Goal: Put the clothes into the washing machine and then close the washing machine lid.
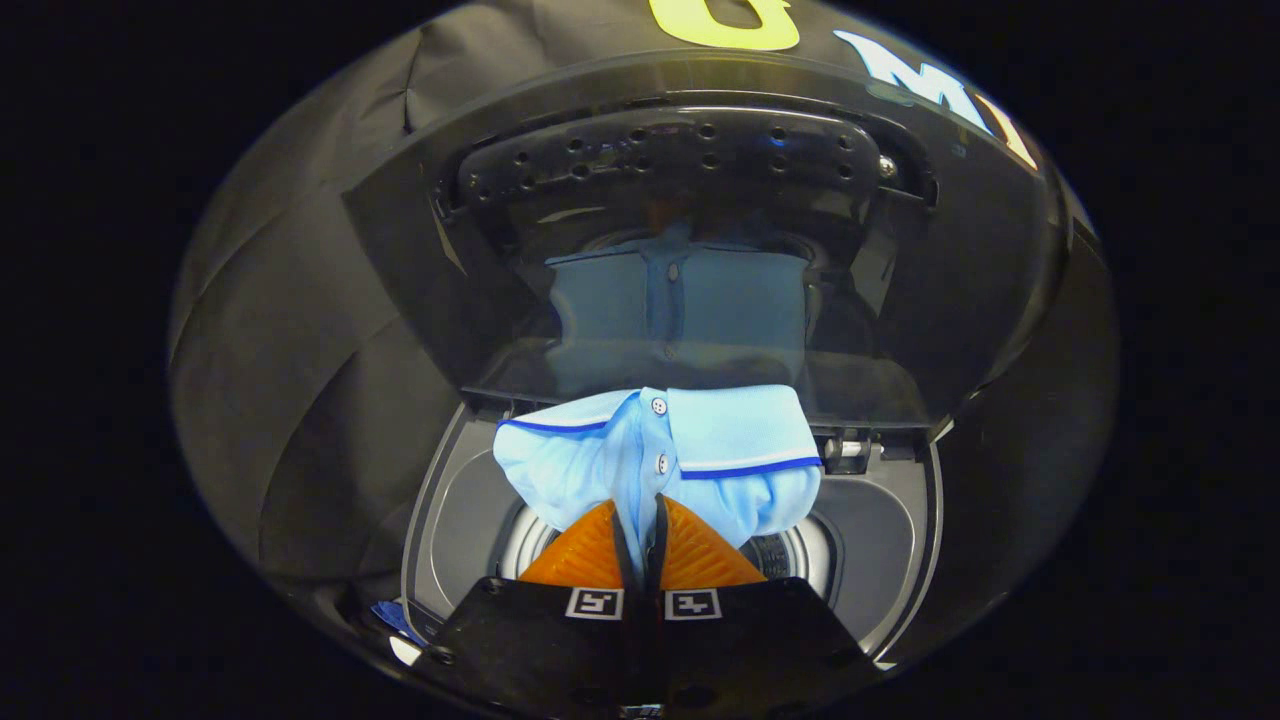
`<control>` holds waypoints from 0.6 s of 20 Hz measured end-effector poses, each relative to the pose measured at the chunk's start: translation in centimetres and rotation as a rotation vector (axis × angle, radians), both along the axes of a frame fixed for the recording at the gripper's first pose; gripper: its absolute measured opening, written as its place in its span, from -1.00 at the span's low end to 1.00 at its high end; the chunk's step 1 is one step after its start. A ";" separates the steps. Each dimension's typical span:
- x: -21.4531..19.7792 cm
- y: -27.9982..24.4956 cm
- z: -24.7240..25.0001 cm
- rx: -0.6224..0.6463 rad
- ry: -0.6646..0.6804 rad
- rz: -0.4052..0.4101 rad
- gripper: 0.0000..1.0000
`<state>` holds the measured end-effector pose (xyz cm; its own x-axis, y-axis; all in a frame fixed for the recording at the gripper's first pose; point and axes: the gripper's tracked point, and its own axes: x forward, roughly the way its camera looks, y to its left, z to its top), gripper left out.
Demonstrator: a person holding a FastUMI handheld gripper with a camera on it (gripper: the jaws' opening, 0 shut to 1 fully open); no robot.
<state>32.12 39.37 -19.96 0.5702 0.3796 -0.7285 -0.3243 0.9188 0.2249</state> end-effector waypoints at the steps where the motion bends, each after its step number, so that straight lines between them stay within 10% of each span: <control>1: 0.1 -0.1 0.0 -0.002 -0.001 0.001 -0.97; 5: -1.1 0.3 -1.8 0.000 0.097 0.033 -0.90; 11: -2.0 -0.5 -3.7 -0.045 0.153 0.034 0.97; 12: -2.2 -0.5 -3.8 -0.043 0.151 0.039 0.97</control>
